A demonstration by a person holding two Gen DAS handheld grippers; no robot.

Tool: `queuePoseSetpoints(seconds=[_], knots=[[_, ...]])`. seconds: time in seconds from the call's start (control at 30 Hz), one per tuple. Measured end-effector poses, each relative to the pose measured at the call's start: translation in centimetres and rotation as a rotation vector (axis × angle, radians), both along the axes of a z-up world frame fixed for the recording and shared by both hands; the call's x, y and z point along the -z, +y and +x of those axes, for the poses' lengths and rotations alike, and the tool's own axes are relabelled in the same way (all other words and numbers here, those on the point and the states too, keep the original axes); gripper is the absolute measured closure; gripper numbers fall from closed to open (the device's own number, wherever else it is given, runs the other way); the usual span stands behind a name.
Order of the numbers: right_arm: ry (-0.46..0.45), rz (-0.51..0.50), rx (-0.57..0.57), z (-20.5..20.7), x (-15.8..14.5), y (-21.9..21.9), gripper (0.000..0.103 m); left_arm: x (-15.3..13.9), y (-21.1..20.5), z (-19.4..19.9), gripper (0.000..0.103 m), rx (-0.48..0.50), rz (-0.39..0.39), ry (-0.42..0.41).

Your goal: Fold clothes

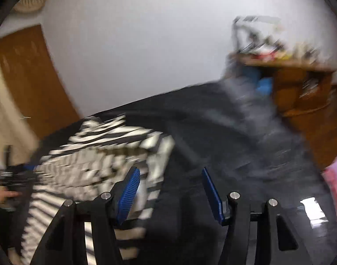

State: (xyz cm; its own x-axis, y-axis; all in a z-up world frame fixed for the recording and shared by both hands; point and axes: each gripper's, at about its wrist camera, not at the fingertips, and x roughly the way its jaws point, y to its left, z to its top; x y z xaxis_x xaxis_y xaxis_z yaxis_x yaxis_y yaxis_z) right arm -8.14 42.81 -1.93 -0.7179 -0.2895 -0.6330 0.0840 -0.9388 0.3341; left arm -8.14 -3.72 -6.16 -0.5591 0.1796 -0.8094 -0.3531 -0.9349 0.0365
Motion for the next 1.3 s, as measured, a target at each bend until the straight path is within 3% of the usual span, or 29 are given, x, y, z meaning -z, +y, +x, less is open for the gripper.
queuePoseSetpoints(seconds=[0.13,0.17,0.2,0.3,0.4,0.53,0.6,0.73,0.87,0.97,1.03,1.07,1.1,1.17,1.3], knots=[[-0.070,-0.126,-0.117,-2.3,1.8,-1.4,0.044,-0.2,-0.1,-0.4,0.015,-0.032,0.016,0.009],[-0.082,-0.133,-0.147,-2.9,2.2,-2.0,0.049,-0.2,-0.1,-0.6,0.015,-0.043,0.023,0.009],[-0.096,-0.113,-0.175,-3.3,2.6,-2.8,0.066,-0.1,-0.1,-0.9,0.015,-0.054,0.030,0.008],[-0.126,-0.026,-0.214,-4.4,3.3,-4.9,0.084,0.1,-0.3,-1.5,0.014,-0.080,0.042,0.008],[-0.019,0.025,-0.218,-3.9,1.1,-5.7,0.096,0.0,-0.6,-1.9,0.014,-0.116,0.064,0.021],[0.238,0.079,-0.178,-1.8,-4.4,-5.5,0.097,-0.8,-1.7,-2.1,0.014,-0.184,0.103,0.063],[0.285,0.098,-0.172,-1.3,-5.7,-5.7,0.097,-1.2,-2.3,-2.2,0.014,-0.221,0.124,0.084],[0.288,0.115,-0.218,-1.8,-6.4,-6.8,0.096,-1.1,-3.0,-2.5,0.014,-0.220,0.170,0.061],[0.205,0.176,-0.219,-2.3,-4.4,-8.0,0.095,-0.7,-2.6,-1.4,0.014,-0.161,0.192,0.017],[0.124,0.223,-0.192,-2.5,-2.4,-8.0,0.085,-0.3,-1.8,-0.4,0.014,-0.104,0.156,-0.002],[0.089,0.228,-0.176,-2.4,-1.2,-7.7,0.062,0.2,-1.0,0.3,0.014,-0.070,0.088,-0.007],[0.082,0.233,-0.166,-2.2,-0.8,-7.5,0.032,0.6,-0.6,0.7,0.014,-0.056,0.052,-0.014],[0.093,0.244,-0.155,-1.7,-0.6,-7.4,0.018,1.0,-0.2,0.8,0.014,-0.049,0.029,-0.021],[0.113,0.271,-0.157,-1.0,-0.4,-7.5,0.018,1.6,0.3,0.9,0.014,-0.045,-0.003,-0.034],[0.093,0.288,-0.169,-0.7,-0.5,-7.3,0.018,1.7,0.2,-0.2,0.014,-0.107,0.009,-0.037]])
